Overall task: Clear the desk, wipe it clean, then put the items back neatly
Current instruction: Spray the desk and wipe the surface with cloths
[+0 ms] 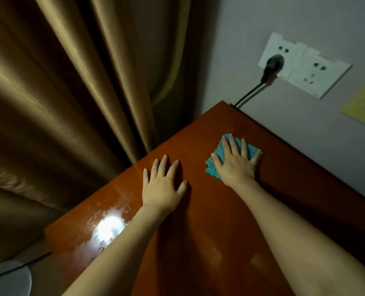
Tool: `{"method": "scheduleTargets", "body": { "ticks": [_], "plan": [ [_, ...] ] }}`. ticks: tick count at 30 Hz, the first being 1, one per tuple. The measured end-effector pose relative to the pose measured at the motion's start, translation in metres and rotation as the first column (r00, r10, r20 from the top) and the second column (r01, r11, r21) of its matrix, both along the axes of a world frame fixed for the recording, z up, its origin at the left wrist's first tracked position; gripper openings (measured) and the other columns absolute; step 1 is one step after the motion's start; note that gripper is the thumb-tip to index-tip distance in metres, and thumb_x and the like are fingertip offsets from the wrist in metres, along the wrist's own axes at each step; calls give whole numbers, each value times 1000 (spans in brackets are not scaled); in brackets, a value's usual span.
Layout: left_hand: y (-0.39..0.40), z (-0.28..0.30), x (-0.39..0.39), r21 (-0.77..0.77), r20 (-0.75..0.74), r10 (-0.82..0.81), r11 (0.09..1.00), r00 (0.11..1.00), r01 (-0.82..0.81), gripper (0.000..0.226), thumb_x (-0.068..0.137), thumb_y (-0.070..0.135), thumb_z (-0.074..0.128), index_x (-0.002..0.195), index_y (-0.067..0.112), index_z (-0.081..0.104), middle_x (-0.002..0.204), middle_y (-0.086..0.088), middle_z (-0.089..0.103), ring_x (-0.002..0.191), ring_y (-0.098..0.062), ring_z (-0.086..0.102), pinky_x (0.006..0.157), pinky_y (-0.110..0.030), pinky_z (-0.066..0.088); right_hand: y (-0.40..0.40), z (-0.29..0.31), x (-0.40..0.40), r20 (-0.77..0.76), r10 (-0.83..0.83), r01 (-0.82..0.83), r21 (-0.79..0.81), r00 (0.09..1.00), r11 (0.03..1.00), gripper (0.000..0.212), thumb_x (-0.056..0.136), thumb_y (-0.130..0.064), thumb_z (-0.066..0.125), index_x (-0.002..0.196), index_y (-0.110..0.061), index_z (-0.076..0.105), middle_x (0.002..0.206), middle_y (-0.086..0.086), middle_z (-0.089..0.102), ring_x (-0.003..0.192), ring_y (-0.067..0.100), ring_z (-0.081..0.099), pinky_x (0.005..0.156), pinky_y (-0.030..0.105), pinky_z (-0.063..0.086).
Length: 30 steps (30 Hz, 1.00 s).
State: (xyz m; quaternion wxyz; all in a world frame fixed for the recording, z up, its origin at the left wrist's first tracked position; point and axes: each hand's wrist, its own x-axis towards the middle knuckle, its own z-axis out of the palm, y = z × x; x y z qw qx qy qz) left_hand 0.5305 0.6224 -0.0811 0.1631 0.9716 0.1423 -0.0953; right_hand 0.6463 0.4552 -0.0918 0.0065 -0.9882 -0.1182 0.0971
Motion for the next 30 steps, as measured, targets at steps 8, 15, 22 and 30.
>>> {"method": "scheduleTargets", "body": {
  "ticks": [8,15,22,30],
  "plan": [
    [28,-8,10,-1,50,-15,1000,999,15,69,92,63,31,150,37,6,160,4,-4,146,-19,-12,115,-42,-12,80,-2,31,20,121,-121,11,992,993,65,97,-57,13,152,-27,-6,160,-4,-6,146,28,-8,108,66,-3],
    [49,-12,4,-5,66,89,996,994,-89,69,92,63,30,150,35,6,160,2,-2,146,-20,-8,115,-40,-10,110,-4,38,39,243,-243,4,969,970,62,97,-57,12,152,-31,0,160,-6,-3,147,28,-6,108,67,-2],
    [42,-7,-15,-21,59,136,991,989,-135,68,94,60,30,151,33,5,160,1,-6,146,-20,-11,115,-42,-11,109,-1,12,39,298,-299,1,954,954,62,97,-57,12,151,-32,-3,160,-5,-3,147,27,-6,111,66,-1],
    [8,-3,-42,-42,32,145,989,989,-144,67,95,58,30,151,34,3,159,1,-11,145,-22,-17,114,-47,-15,69,2,-34,8,230,-230,-10,973,973,65,96,-59,11,151,-30,-8,160,-4,-9,147,27,-8,112,64,-1]
  ]
}}
